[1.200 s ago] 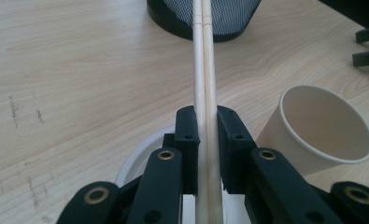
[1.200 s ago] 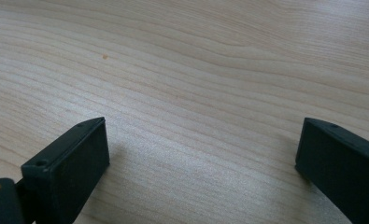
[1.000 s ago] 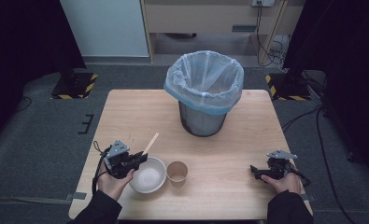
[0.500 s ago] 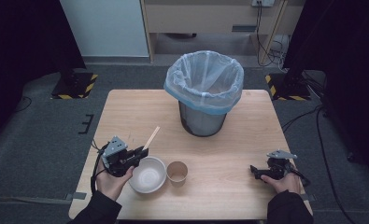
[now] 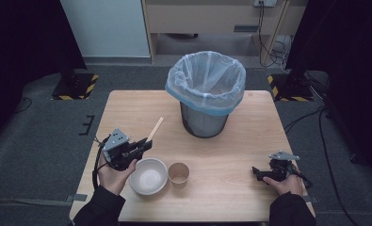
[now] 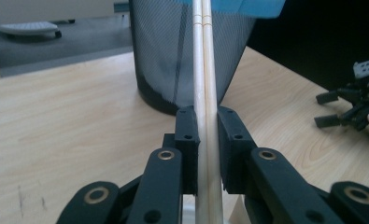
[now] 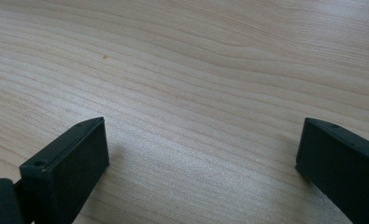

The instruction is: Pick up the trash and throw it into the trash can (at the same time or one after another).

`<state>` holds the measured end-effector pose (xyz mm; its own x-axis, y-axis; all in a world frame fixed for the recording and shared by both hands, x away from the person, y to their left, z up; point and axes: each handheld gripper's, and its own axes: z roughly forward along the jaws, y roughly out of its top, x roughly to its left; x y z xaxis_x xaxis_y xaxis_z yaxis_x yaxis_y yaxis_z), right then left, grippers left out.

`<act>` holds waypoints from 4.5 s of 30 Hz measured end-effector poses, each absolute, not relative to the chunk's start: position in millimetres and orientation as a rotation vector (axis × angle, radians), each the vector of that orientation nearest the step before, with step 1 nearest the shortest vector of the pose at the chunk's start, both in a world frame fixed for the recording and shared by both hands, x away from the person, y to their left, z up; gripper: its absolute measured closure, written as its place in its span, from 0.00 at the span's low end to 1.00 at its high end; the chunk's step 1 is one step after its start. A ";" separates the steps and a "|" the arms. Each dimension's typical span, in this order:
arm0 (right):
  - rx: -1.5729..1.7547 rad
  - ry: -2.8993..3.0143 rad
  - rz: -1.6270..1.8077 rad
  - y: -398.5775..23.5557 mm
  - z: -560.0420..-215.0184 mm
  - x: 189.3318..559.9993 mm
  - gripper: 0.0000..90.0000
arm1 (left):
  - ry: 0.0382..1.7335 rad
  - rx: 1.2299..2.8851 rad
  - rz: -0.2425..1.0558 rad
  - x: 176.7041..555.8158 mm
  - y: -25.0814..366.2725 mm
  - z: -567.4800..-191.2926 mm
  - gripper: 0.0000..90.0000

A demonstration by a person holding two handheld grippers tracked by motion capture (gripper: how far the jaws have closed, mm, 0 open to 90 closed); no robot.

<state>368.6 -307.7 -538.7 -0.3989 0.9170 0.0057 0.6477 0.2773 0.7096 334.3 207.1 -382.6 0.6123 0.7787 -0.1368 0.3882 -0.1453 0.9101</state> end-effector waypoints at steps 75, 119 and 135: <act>1.410 2.142 0.902 -307.4 -539.0 368.8 0.03 | 0.783 1.601 0.618 461.8 100.1 -246.4 0.88; 1.410 2.148 0.896 -306.9 -538.7 369.2 0.02 | 0.729 1.638 0.653 530.1 29.1 -228.7 0.88; 1.414 2.146 0.899 -306.3 -538.7 369.3 0.02 | 0.771 1.696 0.690 554.6 15.9 -250.0 0.88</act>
<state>369.3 -306.3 -538.7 -0.3979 0.9174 0.0076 0.6489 0.2756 0.7093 554.6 15.9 -250.0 0.6191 0.7829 0.0608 0.1478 -0.1922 0.9702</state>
